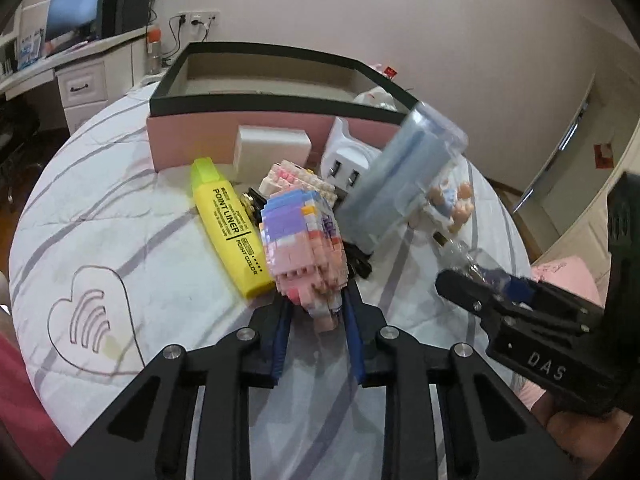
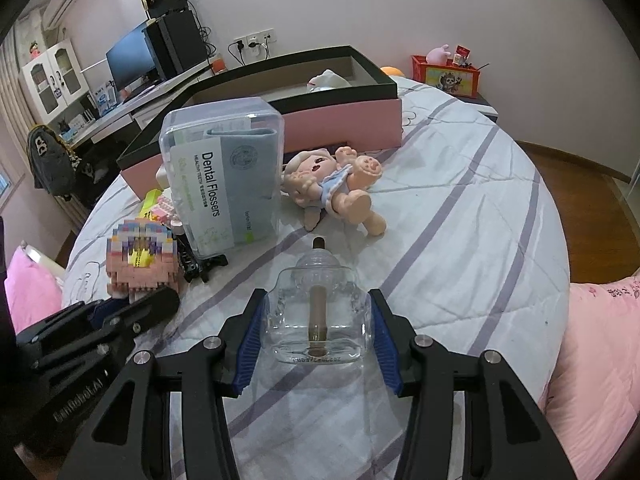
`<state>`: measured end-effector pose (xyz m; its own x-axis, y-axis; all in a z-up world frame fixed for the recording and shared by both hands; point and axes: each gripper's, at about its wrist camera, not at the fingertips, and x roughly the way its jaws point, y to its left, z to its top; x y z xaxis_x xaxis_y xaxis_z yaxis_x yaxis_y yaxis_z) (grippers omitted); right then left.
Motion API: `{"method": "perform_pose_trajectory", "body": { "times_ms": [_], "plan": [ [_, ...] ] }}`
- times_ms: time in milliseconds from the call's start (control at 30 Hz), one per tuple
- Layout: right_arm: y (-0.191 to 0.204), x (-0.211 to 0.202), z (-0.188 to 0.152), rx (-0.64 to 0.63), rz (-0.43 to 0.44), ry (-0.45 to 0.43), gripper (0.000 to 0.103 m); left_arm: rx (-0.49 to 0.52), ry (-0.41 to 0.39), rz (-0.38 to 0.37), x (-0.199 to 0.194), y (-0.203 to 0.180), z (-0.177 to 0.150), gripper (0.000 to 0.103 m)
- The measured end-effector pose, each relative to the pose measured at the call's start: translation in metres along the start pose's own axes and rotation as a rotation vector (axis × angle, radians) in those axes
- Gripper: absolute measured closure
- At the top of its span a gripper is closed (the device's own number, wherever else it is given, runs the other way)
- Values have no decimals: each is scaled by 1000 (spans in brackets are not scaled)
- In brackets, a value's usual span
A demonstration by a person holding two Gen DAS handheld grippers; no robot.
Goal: Organize rigid objects
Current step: 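Lift block figure and bottle into the box and open both tools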
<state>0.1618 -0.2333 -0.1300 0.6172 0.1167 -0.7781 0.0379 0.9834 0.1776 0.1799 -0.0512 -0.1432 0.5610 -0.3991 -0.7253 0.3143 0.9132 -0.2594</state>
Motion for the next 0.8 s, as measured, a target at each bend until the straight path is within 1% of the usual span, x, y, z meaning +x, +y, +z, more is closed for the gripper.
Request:
{"method": "perform_pose_trajectory", "body": {
  "times_ms": [33, 67, 100, 133, 167, 200, 233, 267, 300, 333, 367, 400, 433, 600, 800],
  "plan": [
    [0, -1, 1, 1, 0, -3, 52, -4, 2, -3, 1, 0, 2, 77],
    [-1, -1, 1, 1, 1, -4, 52, -8, 11, -6, 3, -1, 1, 72],
    [-1, -1, 2, 1, 0, -5, 52, -21, 20, -16, 4, -1, 2, 61],
    [0, -1, 1, 0, 0, -5, 52, -34, 18, -27, 6, -1, 4, 54],
    [0, -1, 0, -2, -1, -4, 52, -51, 11, -44, 4, -1, 3, 43],
    [0, -1, 0, -4, 0, -2, 52, -63, 0, -50, 1, -2, 4, 35],
    [0, -1, 0, -5, 0, -1, 52, -67, -10, -51, 0, -3, 5, 34],
    [-1, 0, 0, -6, 0, 1, 52, -70, -18, -54, -1, -3, 6, 35],
    [-1, 0, 0, -6, 0, 2, 52, -80, -17, -60, 0, -1, 5, 40],
    [-1, 0, 0, -5, 1, 4, 52, -92, -8, -61, 4, 1, 5, 47],
    [-1, 1, 1, -6, 1, 5, 52, -107, 7, -64, 7, 6, 5, 68],
    [-1, 1, 1, -6, 1, 5, 52, -120, 15, -68, 10, 10, 6, 70],
    [-1, 1, 1, -8, 1, 6, 52, -135, 11, -89, 9, 14, 7, 70],
    [0, 0, 2, -10, 8, 3, 52, -114, 0, -100, 1, 13, 3, 71],
    [5, -16, 4, -29, 38, -12, 52, -55, -45, -54, -25, 7, 2, 71]
  ]
}}
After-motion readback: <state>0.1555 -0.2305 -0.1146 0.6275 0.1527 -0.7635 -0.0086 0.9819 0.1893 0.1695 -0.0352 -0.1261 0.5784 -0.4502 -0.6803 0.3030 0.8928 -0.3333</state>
